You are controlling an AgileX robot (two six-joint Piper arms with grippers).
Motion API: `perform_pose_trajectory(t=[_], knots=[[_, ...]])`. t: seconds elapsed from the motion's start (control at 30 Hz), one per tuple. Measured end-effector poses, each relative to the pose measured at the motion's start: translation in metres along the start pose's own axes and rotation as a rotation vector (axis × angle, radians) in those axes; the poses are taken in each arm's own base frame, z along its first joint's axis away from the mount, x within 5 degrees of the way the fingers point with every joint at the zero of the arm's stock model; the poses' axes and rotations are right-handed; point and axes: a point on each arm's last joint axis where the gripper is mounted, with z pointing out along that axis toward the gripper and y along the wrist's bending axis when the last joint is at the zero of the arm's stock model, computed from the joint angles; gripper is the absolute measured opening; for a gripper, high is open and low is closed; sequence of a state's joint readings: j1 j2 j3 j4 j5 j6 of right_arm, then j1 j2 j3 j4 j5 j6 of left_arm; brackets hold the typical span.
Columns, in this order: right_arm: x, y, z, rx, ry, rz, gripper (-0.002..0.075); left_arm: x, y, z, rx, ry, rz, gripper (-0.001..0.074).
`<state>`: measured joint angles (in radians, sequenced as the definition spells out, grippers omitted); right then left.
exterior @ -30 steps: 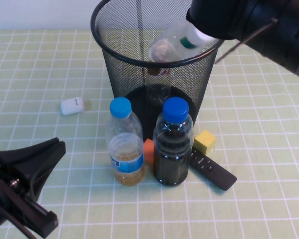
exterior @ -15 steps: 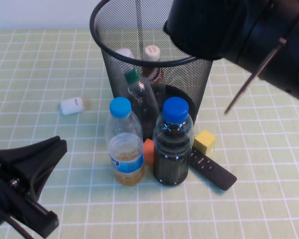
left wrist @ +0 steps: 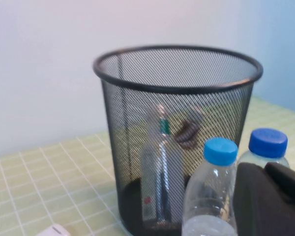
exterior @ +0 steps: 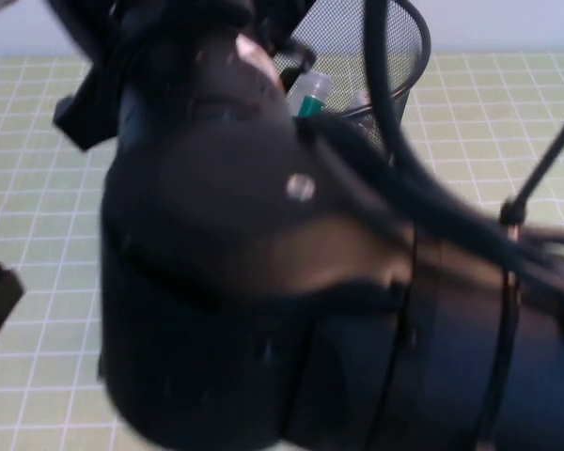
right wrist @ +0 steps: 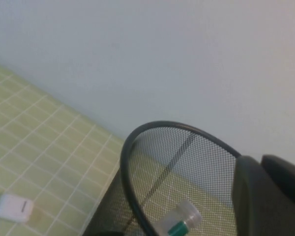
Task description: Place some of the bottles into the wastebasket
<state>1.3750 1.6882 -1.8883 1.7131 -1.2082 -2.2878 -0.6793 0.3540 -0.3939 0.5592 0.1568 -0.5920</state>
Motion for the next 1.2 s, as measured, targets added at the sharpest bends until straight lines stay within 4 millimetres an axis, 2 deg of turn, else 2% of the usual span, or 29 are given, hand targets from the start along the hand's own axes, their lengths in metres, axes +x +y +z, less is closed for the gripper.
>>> perform_pose_trajectory(t=[0.13,0.27,0.5,0.73,0.9,1.2], knots=[[0.002,0.01,-0.019,-0.065,-0.019,-0.006,-0.0003,0.009,0.005,-0.03,-0.021,-0.09,-0.039,-0.0004],[0.006,0.014,-0.03,-0.103,-0.027,0.002,-0.0003,0.027,0.009,-0.048,-0.034,-0.146,-0.068,-0.0004],[0.01,0.02,-0.036,-0.139,-0.036,0.005,-0.0003,0.07,0.014,-0.04,-0.093,0.022,-0.077,-0.0004],[0.005,0.024,-0.038,-0.199,-0.081,0.019,-0.0003,0.095,0.015,-0.035,-0.105,0.102,-0.06,-0.0004],[0.004,0.025,-0.038,-0.209,-0.086,0.04,-0.0003,0.106,0.017,-0.034,-0.12,0.148,-0.057,-0.0004],[0.006,0.023,-0.038,-0.196,-0.067,0.116,-0.0003,0.11,0.019,-0.035,-0.146,0.187,-0.056,-0.0004]])
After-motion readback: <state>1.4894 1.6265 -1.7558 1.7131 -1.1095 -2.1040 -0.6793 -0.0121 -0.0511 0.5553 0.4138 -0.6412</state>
